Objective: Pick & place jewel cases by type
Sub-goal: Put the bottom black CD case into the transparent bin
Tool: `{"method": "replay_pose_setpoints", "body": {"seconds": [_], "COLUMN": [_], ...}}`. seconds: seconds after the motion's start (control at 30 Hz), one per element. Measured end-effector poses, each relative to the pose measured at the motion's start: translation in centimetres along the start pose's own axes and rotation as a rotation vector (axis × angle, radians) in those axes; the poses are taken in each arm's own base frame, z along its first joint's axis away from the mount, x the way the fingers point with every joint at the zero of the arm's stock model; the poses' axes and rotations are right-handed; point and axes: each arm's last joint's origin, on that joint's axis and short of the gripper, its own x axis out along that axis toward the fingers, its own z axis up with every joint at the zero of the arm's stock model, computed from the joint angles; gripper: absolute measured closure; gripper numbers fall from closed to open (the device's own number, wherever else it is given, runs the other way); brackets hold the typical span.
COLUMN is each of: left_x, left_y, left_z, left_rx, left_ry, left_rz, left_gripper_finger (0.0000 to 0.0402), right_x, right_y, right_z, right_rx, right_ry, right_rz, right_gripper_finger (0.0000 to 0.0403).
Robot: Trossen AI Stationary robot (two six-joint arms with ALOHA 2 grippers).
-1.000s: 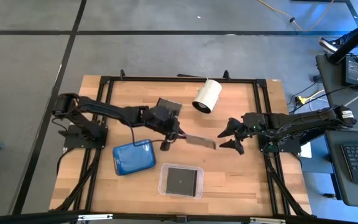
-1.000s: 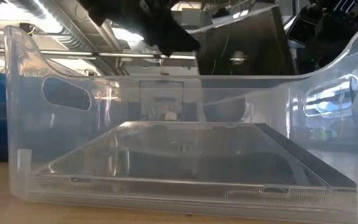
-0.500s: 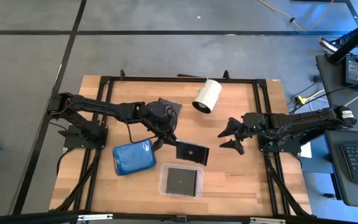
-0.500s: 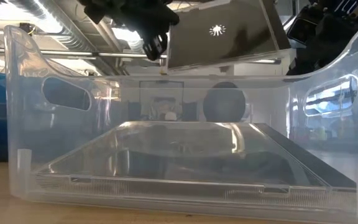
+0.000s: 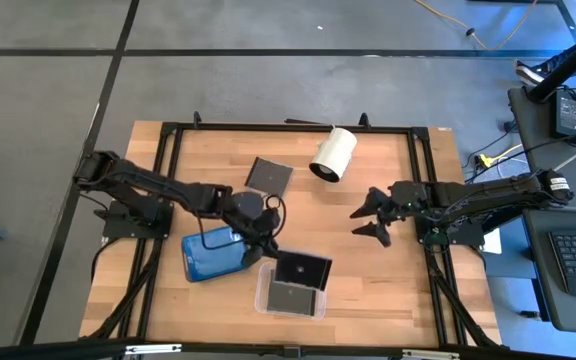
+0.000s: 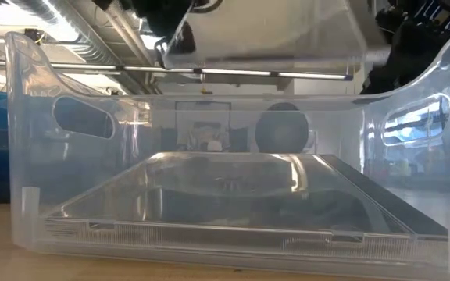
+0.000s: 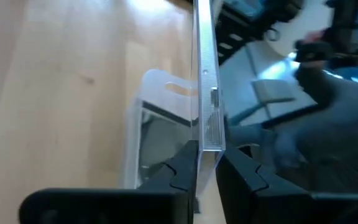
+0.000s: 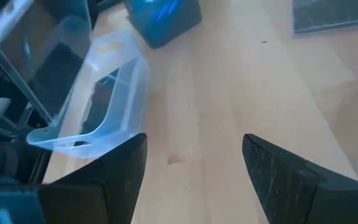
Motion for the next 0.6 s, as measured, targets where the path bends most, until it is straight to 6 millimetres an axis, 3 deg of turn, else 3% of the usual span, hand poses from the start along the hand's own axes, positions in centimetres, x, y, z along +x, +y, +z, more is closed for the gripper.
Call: {"method": "replay_pose_setpoints", "body": {"seconds": [0.2,0.6], "left_x": [1.1,2.3], "left_y": [-1.4,-3.8], "left_z": [-1.8,-3.8], "left_rx": [-0.036,-0.075], "left_ry": [0.002,-0.007], "left_rz": [0.157,0.226], "left_gripper_finger": [0.0355,0.0352], "right_x": [0.0,0.0], "right_y": [-0.1,0.0], "right_z": [0.0,0.0], "right_rx": [0.004,0.002], "right_ry": [-0.008,-0.007], "right_rz": [-0.019,-0.016], "right_gripper_finger": [0.0136,0.0136]}}
